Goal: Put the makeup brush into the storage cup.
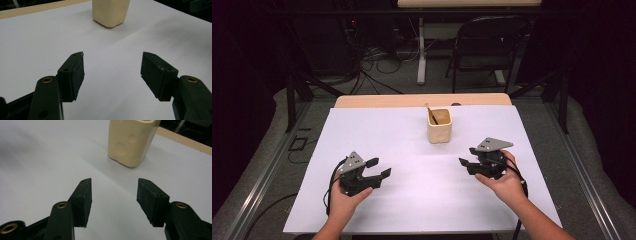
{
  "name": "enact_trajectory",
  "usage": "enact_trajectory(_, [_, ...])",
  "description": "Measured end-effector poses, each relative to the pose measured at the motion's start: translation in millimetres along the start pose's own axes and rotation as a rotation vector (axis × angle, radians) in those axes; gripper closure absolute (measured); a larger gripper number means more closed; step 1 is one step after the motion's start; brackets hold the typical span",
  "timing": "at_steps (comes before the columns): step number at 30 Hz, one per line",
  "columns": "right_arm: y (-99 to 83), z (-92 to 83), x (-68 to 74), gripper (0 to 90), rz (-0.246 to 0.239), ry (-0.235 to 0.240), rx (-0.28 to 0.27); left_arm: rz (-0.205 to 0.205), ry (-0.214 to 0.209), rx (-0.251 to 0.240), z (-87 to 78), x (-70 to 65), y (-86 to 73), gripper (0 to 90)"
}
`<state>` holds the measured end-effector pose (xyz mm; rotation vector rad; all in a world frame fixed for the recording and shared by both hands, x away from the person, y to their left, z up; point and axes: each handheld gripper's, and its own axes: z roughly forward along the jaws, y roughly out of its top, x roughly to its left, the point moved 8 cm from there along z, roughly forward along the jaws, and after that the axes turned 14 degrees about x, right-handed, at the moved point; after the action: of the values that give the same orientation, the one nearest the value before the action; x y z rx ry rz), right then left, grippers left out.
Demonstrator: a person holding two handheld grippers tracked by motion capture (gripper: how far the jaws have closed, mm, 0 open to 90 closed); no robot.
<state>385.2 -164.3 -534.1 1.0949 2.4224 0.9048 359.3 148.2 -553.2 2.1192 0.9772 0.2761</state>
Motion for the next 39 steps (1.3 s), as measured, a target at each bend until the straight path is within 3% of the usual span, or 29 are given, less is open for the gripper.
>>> enact_trajectory(17, [-25.7,1.4,13.3,45.7,0.005,0.001,0.003,-0.004,0.001,-0.001,0.2,-0.2,-0.3,35.4])
enact_trajectory(39, [-52.6,5.4,17.9,46.3,0.010,-0.035,-0.004,0.000,0.000,0.003,1.5,-1.0,-0.6,35.4])
